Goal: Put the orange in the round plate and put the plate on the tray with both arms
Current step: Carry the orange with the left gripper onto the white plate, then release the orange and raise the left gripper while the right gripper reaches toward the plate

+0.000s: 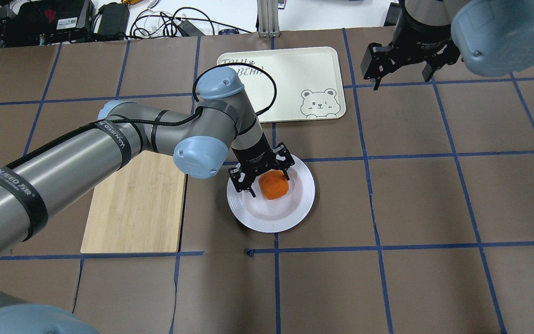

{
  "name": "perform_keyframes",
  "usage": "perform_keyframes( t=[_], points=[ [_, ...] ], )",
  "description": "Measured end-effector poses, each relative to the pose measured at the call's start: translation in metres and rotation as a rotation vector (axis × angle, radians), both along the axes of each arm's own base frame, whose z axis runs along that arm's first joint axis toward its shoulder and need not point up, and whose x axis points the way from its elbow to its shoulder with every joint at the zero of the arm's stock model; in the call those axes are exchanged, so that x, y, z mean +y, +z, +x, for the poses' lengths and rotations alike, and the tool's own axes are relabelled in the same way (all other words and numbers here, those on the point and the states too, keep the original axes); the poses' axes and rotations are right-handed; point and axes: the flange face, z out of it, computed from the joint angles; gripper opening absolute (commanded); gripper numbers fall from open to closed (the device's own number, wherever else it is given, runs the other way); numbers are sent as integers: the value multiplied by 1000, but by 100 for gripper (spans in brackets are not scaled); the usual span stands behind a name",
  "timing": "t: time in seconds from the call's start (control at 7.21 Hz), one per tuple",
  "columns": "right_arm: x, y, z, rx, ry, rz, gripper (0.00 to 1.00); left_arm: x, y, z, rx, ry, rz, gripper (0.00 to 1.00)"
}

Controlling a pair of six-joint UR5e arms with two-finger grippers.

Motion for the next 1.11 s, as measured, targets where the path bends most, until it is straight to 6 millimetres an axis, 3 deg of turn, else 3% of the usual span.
perform_keyframes(
  t=[0.14, 0.28, 0.55, 0.83, 0.97, 1.11],
  points=[
    [-2, -9, 1, -27, 3, -23, 100, -13, 22, 7, -48, -14, -52, 100],
    [-4, -18, 5, -77, 5, -61, 100, -28, 58, 14, -83, -36, -85, 100],
    [-3, -40, 11, -187, 15, -75, 100, -46, 158, 38, -122, -144, -135, 100],
    [6, -84, 18, -335, 13, -33, 100, -32, 254, 63, -145, -268, -256, 100],
    [14, -111, 20, -388, 13, -32, 100, -15, 288, 71, -159, -327, -318, 98],
    [26, -142, 22, -437, 13, -35, 100, 2, 307, 77, -163, -385, -354, 97]
  ],
)
